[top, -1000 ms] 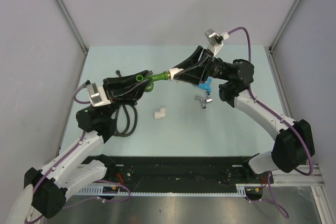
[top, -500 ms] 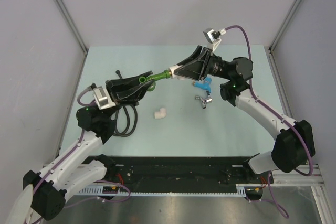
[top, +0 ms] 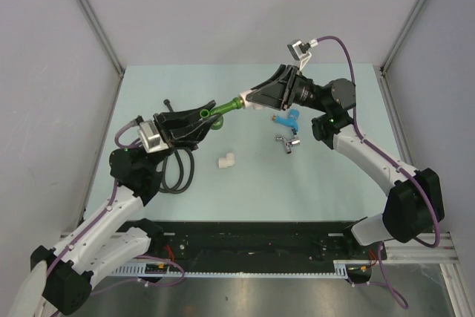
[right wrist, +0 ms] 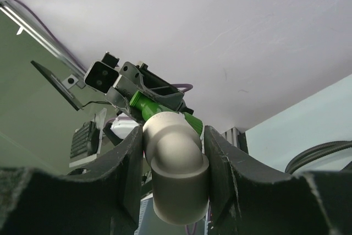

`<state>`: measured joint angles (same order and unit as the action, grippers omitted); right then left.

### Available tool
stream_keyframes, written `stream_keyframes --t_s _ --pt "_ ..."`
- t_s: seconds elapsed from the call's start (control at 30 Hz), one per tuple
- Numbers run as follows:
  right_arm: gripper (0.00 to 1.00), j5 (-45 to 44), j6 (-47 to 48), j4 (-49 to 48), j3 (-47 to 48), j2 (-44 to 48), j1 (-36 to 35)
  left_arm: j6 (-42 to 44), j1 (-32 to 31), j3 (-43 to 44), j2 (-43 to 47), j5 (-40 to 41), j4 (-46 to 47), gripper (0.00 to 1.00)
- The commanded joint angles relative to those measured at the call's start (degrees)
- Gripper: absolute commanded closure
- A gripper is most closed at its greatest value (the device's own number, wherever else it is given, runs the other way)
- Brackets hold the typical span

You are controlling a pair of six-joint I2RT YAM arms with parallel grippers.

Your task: Install the water faucets

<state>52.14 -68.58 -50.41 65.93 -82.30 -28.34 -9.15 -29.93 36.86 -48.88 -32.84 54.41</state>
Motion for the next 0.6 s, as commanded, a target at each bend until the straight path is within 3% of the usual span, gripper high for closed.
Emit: stream_keyframes --t_s 0.0,0.2,0.57 --pt "0.74 -5.82 1.07 2.86 2.71 -0.14 -0.85 -4.02 -2.15 0.93 -2.97 -2.52 -11.34 1.0" --pt "0.56 -5.82 3.45 0.76 2.71 -0.05 1.7 -14.22 -2.06 4.18 -2.97 4.97 -15.13 1.0" --pt "0.41 -5.12 4.86 -3.11 2.71 -1.37 5.4 -27.76 -1.71 6.65 -2.45 16.66 -20.31 1.0"
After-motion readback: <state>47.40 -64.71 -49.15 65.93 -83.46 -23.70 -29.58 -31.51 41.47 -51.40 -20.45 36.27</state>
